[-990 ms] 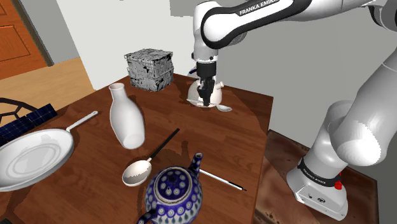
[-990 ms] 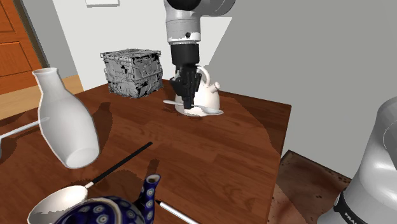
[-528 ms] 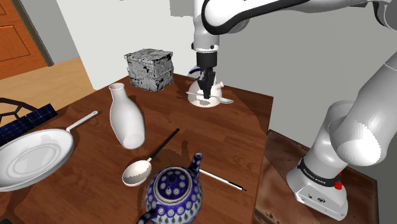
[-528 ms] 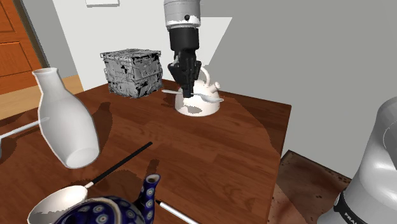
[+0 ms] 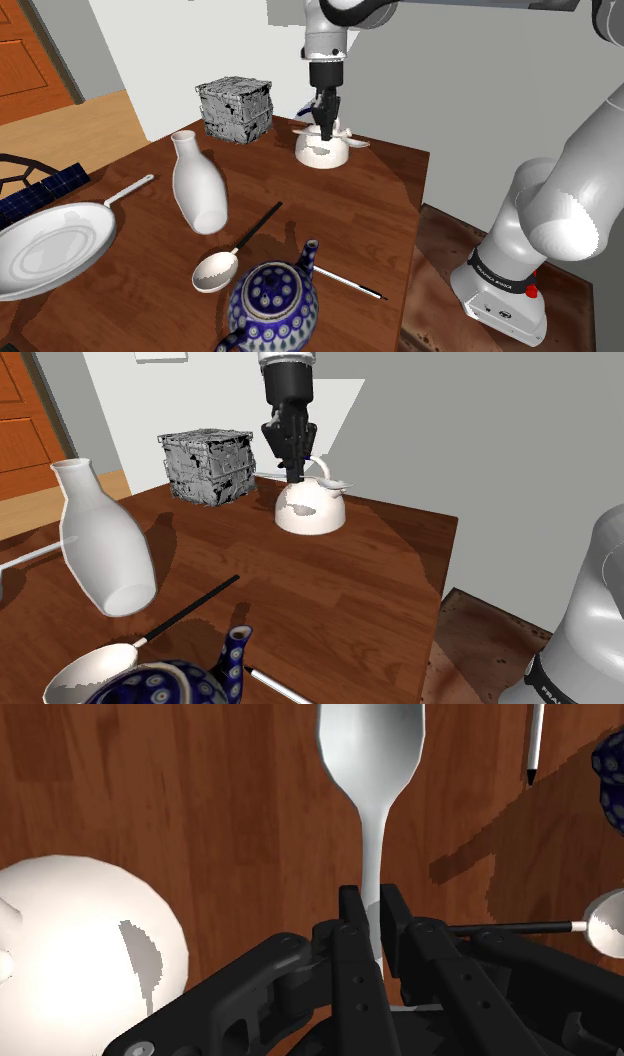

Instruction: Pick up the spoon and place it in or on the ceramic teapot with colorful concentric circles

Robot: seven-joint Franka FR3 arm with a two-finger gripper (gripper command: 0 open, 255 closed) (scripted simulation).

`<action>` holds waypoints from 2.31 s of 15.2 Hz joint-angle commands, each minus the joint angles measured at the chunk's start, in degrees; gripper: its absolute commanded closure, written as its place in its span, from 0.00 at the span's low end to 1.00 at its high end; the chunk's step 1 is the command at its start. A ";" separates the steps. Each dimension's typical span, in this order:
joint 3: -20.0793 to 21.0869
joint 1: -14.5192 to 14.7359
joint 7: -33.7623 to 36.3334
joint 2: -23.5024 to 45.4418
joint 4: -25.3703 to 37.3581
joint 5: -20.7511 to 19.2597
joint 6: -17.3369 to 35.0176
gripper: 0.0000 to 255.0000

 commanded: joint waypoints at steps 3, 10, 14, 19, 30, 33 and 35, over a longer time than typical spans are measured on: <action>-0.03 0.00 0.42 0.01 3.13 -0.03 -3.13 1.00; 3.86 3.08 7.16 -1.33 2.60 1.57 -2.89 1.00; 7.07 5.52 12.55 -1.37 2.65 2.79 -2.04 1.00; 11.13 8.57 19.41 -0.10 4.16 3.95 -0.97 1.00; 19.70 15.65 35.25 8.10 13.41 3.41 0.92 1.00; 21.09 17.13 38.09 10.35 15.20 2.70 1.81 1.00; 21.09 17.14 37.79 10.25 13.56 2.78 3.34 1.00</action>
